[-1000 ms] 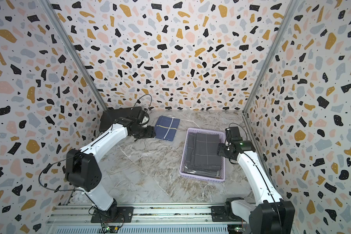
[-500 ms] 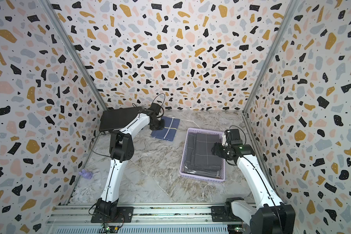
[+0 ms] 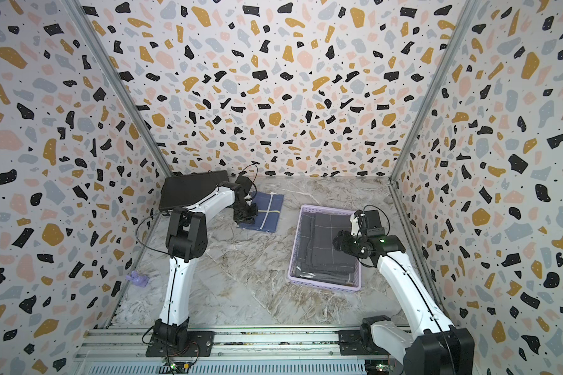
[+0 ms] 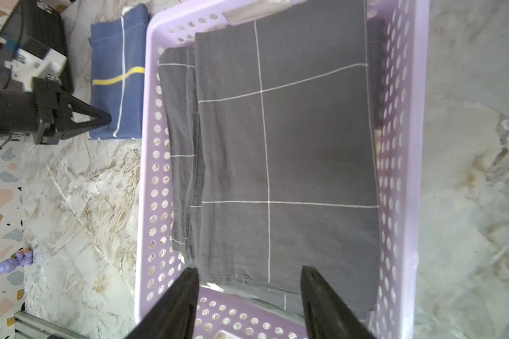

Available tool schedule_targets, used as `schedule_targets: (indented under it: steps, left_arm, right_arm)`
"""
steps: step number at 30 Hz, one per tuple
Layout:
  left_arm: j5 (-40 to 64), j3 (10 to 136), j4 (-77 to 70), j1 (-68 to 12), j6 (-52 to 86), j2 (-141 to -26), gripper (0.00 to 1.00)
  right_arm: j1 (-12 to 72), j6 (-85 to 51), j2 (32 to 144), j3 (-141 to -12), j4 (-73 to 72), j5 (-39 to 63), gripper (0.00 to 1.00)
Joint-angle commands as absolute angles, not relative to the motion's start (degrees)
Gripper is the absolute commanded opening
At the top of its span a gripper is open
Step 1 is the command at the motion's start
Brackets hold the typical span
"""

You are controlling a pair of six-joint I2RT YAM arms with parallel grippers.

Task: Put the folded pillowcase in the basket
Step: Move the pillowcase to the center of the board.

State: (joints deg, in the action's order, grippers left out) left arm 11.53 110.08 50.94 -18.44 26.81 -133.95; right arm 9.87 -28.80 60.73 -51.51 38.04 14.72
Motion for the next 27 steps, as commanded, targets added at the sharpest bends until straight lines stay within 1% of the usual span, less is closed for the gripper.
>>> schedule_targets:
  steps: [1, 8, 16, 23, 27]
  left_arm:
    - [10.24, 101.69, 54.18, -18.53, 27.91, -130.67, 0.00]
    - [6.81, 82.35, 50.76, -18.40, 30.60, -115.44, 0.00]
    - [7.18, 61.44, 47.12, -18.49, 35.37, -97.12, 0.00]
    - [9.21, 49.55, 46.19, -18.91, 41.16, -80.20, 0.00]
    - [9.27, 47.12, 45.71, -19.29, 41.59, -75.46, 0.00]
  right_arm:
    - [10.36, -29.72, 58.08, -53.61, 40.89, 14.28, 0.60]
    - [11.51, -30.23, 53.85, -55.22, 44.67, 14.24, 0.60]
    - [11.89, -31.05, 48.96, -56.11, 48.31, 14.75, 0.60]
    - [12.35, -31.51, 46.23, -57.04, 50.92, 15.46, 0.58]
    - [12.91, -32.21, 45.73, -56.78, 50.86, 16.45, 0.57]
